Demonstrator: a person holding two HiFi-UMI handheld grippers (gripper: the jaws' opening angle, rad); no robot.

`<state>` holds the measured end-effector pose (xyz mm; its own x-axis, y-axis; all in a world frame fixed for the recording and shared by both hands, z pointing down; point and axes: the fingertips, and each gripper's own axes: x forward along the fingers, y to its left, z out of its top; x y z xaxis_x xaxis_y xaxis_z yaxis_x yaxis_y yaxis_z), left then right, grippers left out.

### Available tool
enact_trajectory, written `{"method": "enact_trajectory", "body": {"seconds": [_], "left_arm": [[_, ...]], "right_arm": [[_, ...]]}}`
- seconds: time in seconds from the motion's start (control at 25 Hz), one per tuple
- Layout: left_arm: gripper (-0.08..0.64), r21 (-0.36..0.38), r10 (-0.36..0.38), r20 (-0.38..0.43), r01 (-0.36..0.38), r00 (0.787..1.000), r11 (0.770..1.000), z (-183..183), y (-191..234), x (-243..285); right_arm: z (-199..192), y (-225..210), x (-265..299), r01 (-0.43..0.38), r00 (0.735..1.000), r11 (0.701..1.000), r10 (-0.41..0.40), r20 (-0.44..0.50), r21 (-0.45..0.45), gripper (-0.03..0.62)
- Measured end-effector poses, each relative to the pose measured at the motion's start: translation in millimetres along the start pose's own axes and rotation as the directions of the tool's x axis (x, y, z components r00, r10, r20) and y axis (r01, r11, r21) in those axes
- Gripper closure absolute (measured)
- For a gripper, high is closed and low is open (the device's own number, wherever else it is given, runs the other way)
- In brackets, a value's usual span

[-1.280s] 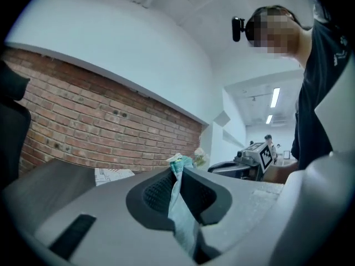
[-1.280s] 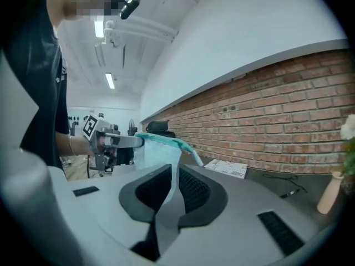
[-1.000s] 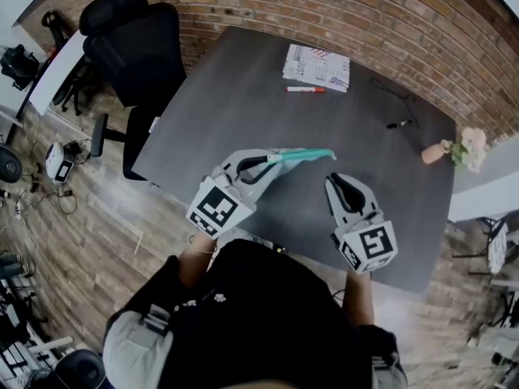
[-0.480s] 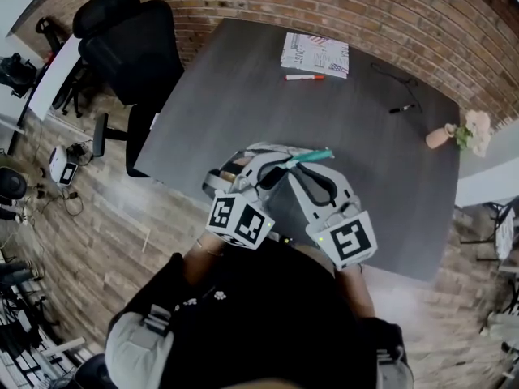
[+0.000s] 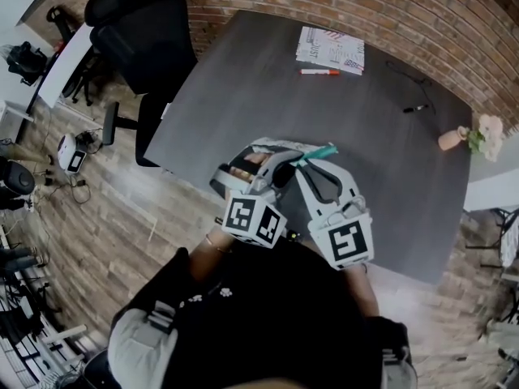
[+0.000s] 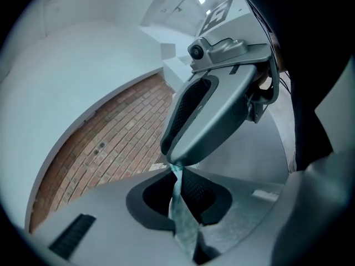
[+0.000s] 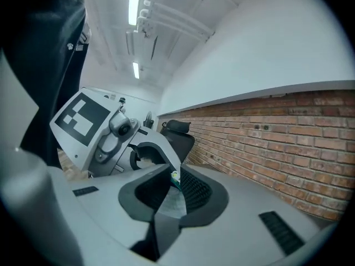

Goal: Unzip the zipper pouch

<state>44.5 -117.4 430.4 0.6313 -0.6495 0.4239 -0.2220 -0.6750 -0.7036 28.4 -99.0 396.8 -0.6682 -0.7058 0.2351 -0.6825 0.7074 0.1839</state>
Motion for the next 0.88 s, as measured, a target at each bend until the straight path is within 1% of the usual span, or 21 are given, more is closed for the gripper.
{"method": "enact_trajectory", "body": {"seconds": [0.12,0.2,0.24,0.36,0.48,0.56,0.64,0.88], "left_arm": [[0.537,0.009,0.007,-0.014,-0.007,1.000,1.000,-3,0,-1],[0.537,0.028,0.009,-0.028,-0.008,1.000,1.000,-5,-2,-1],[0.537,0.037,0.009,-0.034,-0.008,0.999,0.999,-6,-3,-1],[0.537,0.057,0.011,-0.051,-0.009,0.999,0.998,-11,-2,1],[0.537,0.097,0.016,-0.060,-0.010,0.998,0.995,-11,-2,1],[0.537,0.114,0.015,-0.058,-0.009,0.998,0.993,-8,-3,1],[0.537,0.122,0.017,-0.061,-0.009,0.998,0.993,-7,-3,2],[0.538,0.121,0.017,-0.064,-0.009,0.998,0.993,-9,-2,0]], "right_arm": [[0,2,0,-0.012,1.000,1.000,0.012,0.006,0.016,0.552],[0,-2,-3,0.003,1.000,0.999,-0.004,0.015,0.035,0.553],[0,-4,-5,0.014,1.000,0.999,-0.015,0.016,0.044,0.576],[-6,-9,-6,0.013,1.000,0.998,-0.013,-0.004,0.057,0.572],[-17,-10,-2,0.004,0.999,0.998,-0.002,-0.041,0.068,0.569],[-20,-12,-2,0.001,0.999,0.994,0.003,-0.034,0.112,0.566],[-20,-13,-2,-0.013,1.000,0.989,0.016,-0.017,0.148,0.568],[-19,-12,0,-0.040,0.999,0.982,0.041,-0.001,0.186,0.586]]}}
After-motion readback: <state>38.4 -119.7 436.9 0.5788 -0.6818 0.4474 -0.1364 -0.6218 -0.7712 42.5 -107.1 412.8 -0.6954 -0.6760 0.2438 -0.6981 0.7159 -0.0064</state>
